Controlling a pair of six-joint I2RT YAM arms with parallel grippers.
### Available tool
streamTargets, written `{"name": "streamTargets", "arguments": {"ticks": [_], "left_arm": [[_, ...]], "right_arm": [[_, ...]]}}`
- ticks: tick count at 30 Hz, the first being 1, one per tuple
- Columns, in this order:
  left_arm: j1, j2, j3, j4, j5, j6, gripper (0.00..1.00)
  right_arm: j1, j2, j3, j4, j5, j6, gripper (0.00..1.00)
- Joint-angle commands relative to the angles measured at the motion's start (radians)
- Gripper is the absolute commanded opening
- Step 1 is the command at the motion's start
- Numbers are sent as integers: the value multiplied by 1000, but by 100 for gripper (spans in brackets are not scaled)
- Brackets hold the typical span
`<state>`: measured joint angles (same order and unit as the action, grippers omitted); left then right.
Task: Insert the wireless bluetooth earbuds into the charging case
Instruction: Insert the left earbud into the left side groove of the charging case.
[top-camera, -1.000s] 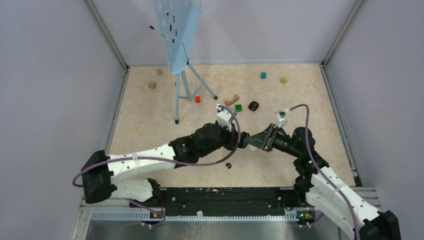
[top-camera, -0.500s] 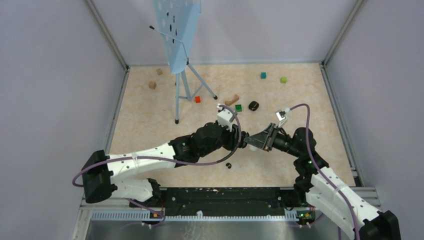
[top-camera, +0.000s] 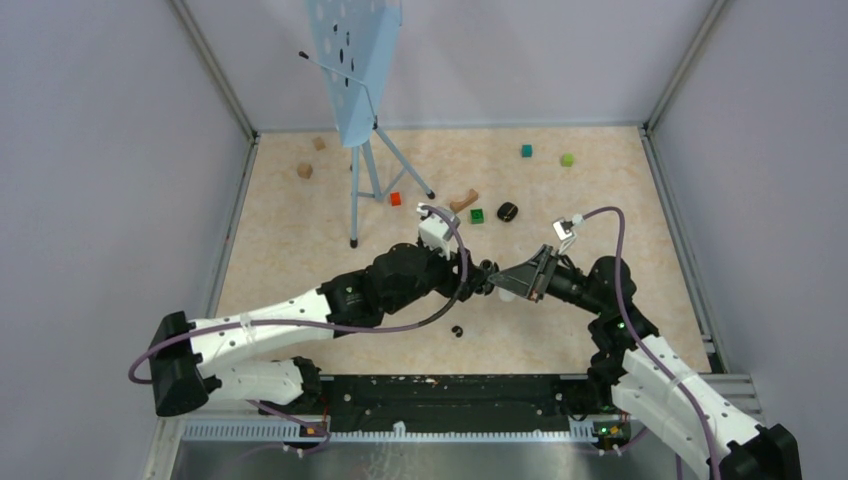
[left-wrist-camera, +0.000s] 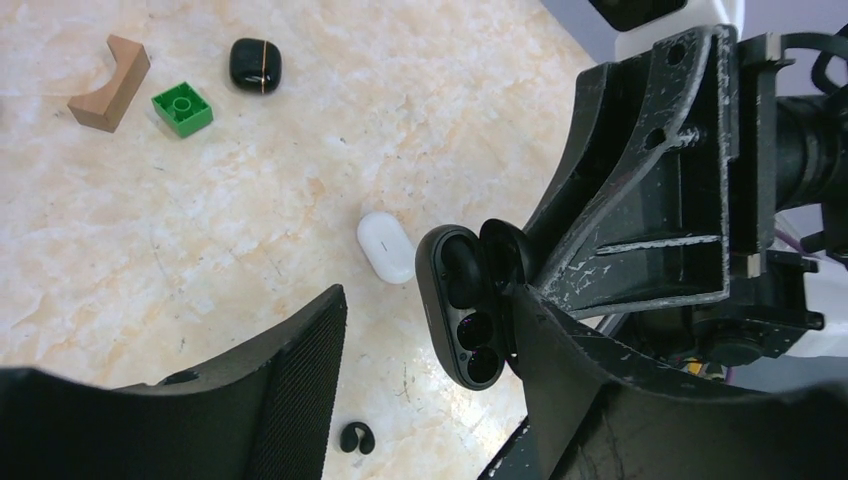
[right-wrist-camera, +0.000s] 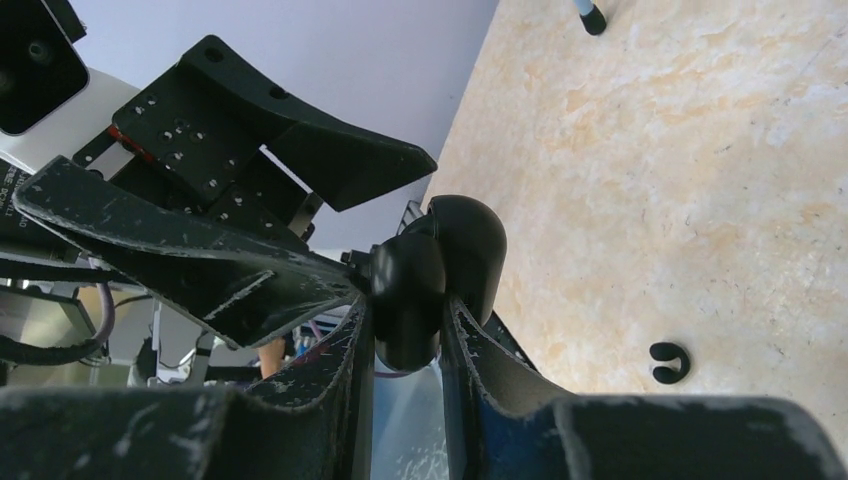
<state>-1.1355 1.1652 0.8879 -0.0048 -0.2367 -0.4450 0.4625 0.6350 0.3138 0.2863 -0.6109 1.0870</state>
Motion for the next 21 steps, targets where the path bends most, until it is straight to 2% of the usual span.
{"name": "streamTargets", "arguments": {"ticks": [1,11,16,19,21], "left_arm": [[0,-60,-13,63,22,-10,68],[21,-148,-44,60,-5,-75,68],[42,-174,-61,42,-7,-105,67],[70,-193,-88,29,9,-138,67],[100,-199,-106,10,37,-171,67]], "right_arm": [[4,-9,-1,50,0,-3,0],[4,-33,1,1,-1,-38,0],[4,-53,7,-17,-59,-85,0],[4,-84,48,-126,-113,-184,0],[4,-103,93,-262,-105,-282,0]]}}
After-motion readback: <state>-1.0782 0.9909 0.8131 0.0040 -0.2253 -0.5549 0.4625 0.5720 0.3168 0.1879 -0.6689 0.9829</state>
